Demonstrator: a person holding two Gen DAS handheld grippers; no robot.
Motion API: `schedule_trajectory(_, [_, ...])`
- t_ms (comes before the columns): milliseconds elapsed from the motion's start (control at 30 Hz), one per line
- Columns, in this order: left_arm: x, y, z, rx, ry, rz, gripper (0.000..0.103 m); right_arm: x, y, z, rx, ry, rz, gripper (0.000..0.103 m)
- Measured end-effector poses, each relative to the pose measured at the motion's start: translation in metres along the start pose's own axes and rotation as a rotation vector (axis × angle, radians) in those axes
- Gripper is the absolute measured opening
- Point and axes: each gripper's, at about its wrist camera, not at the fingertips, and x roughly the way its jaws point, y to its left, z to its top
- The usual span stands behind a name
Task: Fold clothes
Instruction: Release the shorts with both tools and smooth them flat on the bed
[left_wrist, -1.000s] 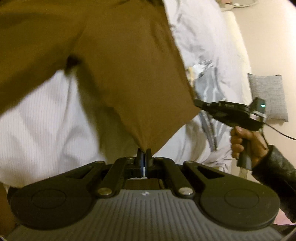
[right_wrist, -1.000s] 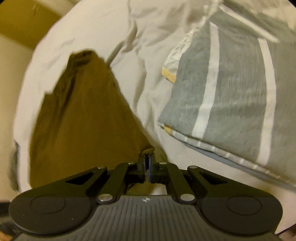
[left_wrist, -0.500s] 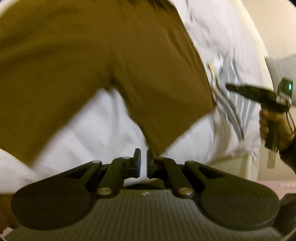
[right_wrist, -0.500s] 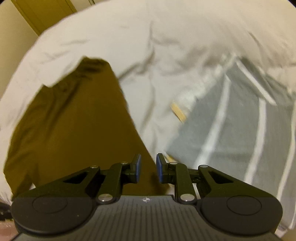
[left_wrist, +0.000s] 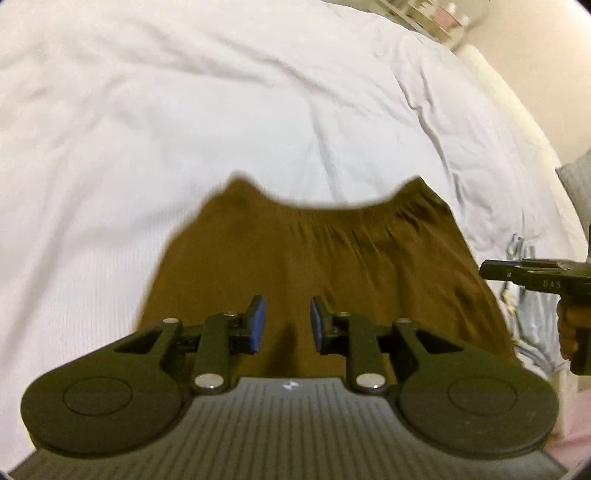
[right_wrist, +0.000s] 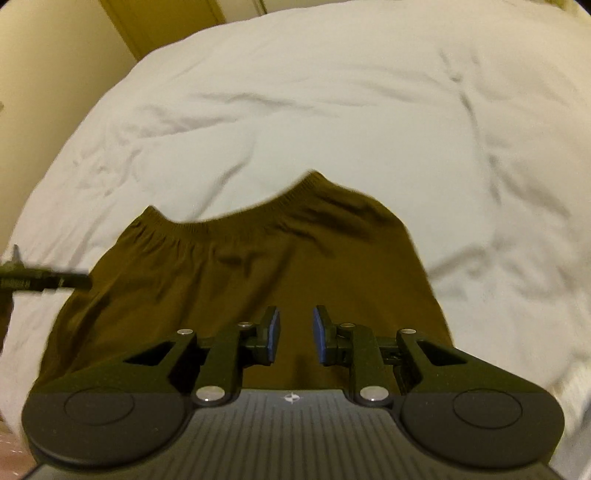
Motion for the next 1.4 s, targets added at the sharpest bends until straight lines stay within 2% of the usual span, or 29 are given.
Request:
schedule_trajectory(67, [0.021,0.012,0.026,0.045,0.009,-0.014,0.02,0.021,0.007,0.017,-0.009,-0.002,-0.018,0.024])
schedule_trajectory(200, [0.048,0.027,0.037,0.044,0.033,-0.033,0.019,0.068,0.008,0.051,-0.037,0.011,-0.013,0.024])
schedule_trajectory(300, [0.067,0.038,0.045,0.044,0.051,-0.048,0.015,0.09,-0.005,0.073,-0.05,0.002,-0.072,0.023])
schedule_trajectory(367, [0.081,0.045,0.051,0.044,0.063,-0.057,0.015,0.098,-0.028,0.084,0.049,-0.013,-0.115,0.024])
schedule_trajectory(433, [0.091,0.052,0.054,0.043,0.074,-0.064,0.015,0.101,-0.045,0.087,0.127,-0.022,-0.142,0.038])
schedule_trajectory(467, [0.086,0.053,0.049,0.04,0.074,-0.061,0.013,0.101,-0.049,0.087,0.143,-0.023,-0.158,0.05])
schedule_trajectory(567, [0.071,0.055,0.035,0.031,0.076,-0.051,0.015,0.087,-0.044,0.076,0.148,-0.045,-0.166,0.047])
schedule_trajectory(700, [0.051,0.058,0.015,0.02,0.079,-0.038,0.018,0.06,-0.034,0.048,0.212,-0.069,-0.135,0.047])
schedule_trajectory(867, [0.026,0.062,-0.009,0.006,0.081,-0.021,0.02,0.039,-0.021,-0.028,0.222,0.019,-0.103,0.045])
schedule_trajectory(1033, [0.001,0.069,-0.031,-0.007,0.082,0.003,0.018,-0.001,-0.026,-0.111,0.198,0.093,-0.206,0.045])
schedule_trajectory(1167, [-0.014,0.075,-0.034,-0.003,0.093,0.05,0.019,-0.037,-0.037,-0.161,0.272,0.14,-0.281,0.047])
schedule_trajectory(1300, [-0.027,0.071,-0.039,0.037,0.109,0.084,0.022,-0.057,-0.039,-0.2,0.352,0.191,-0.35,0.05])
schedule_trajectory(1400, [-0.043,0.059,-0.047,0.085,0.108,0.089,0.023,-0.071,-0.029,-0.21,0.404,0.194,-0.402,0.051])
